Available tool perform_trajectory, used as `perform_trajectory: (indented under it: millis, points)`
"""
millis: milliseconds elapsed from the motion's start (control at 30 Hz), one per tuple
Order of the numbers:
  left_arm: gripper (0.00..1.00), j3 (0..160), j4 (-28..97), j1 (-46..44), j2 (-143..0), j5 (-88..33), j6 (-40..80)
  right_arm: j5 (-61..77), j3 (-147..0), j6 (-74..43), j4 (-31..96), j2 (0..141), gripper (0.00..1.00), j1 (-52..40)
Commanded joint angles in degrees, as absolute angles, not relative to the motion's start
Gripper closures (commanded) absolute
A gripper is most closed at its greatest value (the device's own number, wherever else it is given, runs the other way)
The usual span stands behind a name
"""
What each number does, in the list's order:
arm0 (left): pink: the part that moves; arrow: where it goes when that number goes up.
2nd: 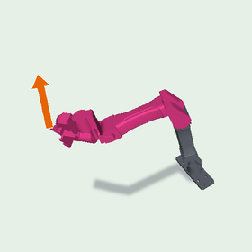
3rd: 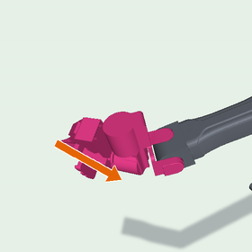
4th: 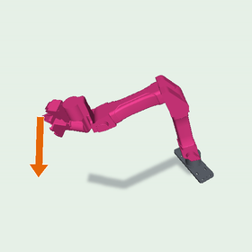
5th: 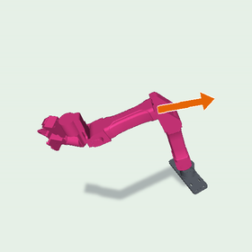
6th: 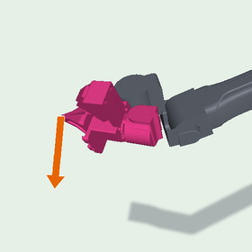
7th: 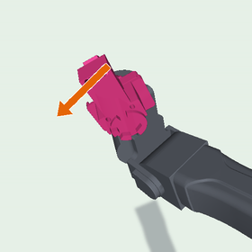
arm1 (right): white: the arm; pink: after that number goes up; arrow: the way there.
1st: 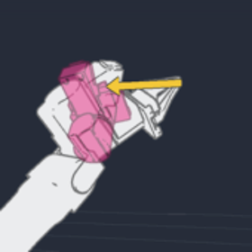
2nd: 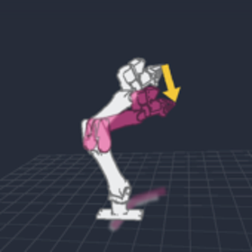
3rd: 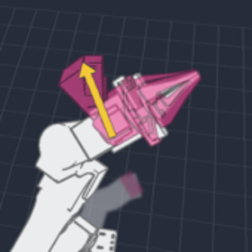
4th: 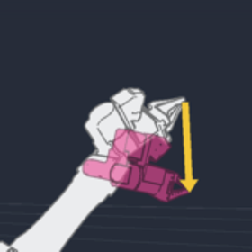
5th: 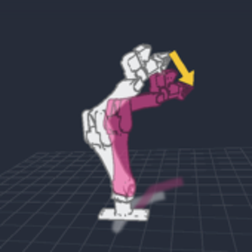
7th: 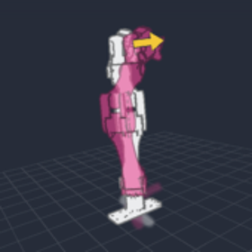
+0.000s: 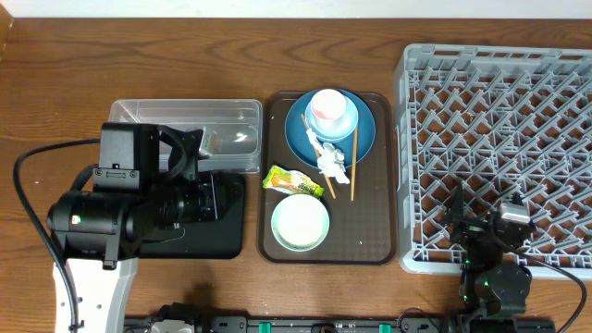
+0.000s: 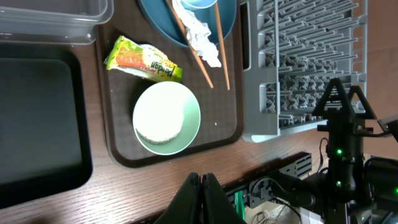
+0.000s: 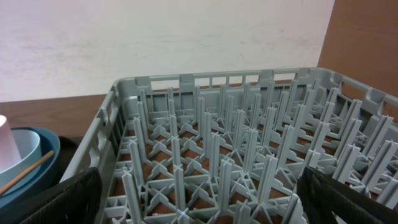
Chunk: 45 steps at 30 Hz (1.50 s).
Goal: Sort waste into correct bins and load items into the dishwasher rack
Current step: 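Move the left gripper over the pale green rice bowl, then grasp the rim of the pale green bowl with the left gripper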
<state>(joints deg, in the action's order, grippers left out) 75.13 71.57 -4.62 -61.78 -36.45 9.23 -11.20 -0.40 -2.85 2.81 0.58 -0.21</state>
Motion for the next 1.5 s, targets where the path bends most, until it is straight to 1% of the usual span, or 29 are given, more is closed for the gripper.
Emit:
perform_trajectory:
  millis: [0, 100, 233, 367, 667, 833, 967, 1033, 1067, 1100, 1200, 1233, 1300, 1467]
  points:
    - [0.94, 73.91, 71.57, -4.99, -61.71, -35.07, 11.33, -11.38, -0.3, -3.79, 3.03, 0.27, 0.01, -0.19]
    - [0.94, 72.64, 71.53, -7.01, -61.65, -35.05, 12.8, -11.38, -0.3, -3.81, 3.03, 0.27, 0.01, -0.19]
    - [0.94, 71.42, 70.26, -12.73, -61.71, -33.12, 15.64, -11.38, -0.3, -3.81, 3.03, 0.27, 0.01, -0.19]
    - [0.94, 70.5, 67.53, -21.37, -61.73, -27.05, 21.45, -11.38, -0.3, -3.79, 3.03, 0.3, 0.01, -0.19]
    - [0.94, 65.89, 56.53, -46.15, -63.48, -9.15, 36.69, -11.38, -0.3, -3.81, 3.03, 0.51, 0.01, -0.19]
    - [0.94, 65.14, 52.38, -55.07, -68.53, -2.04, 39.59, -11.38, -0.3, -3.81, 3.03, 0.54, 0.01, -0.19]
    - [0.9, 65.14, 51.46, -57.78, -73.67, 3.18, 39.55, -11.38, -0.3, -3.79, 3.03, 0.54, 0.01, -0.19]
    - [0.83, 65.14, 51.03, -57.82, -75.92, 4.29, 39.51, -11.38, -0.3, -3.79, 3.03, 0.54, 0.01, -0.19]
    - [0.77, 65.14, 50.57, -57.82, -77.08, 4.82, 39.53, -11.38, -0.3, -3.79, 3.03, 0.54, 0.01, -0.19]
    - [0.73, 65.14, 50.11, -57.82, -78.13, 5.3, 39.51, -11.38, -0.3, -3.79, 3.03, 0.54, 0.01, -0.19]
    - [0.71, 65.14, 48.53, -57.82, -81.03, 5.61, 39.55, -11.38, -0.3, -3.81, 3.03, 0.54, 0.01, -0.19]
    - [0.68, 65.14, 48.12, -57.84, -81.97, 5.61, 39.55, -11.38, -0.3, -3.81, 3.03, 0.54, 0.01, -0.19]
    - [0.64, 65.14, 47.16, -57.82, -84.16, 5.61, 39.55, -11.38, -0.3, -3.81, 3.03, 0.54, 0.01, -0.19]
    - [0.62, 65.14, 44.77, -57.82, -88.64, 5.61, 39.55, -11.38, -0.3, -3.81, 3.03, 0.54, 0.01, -0.19]
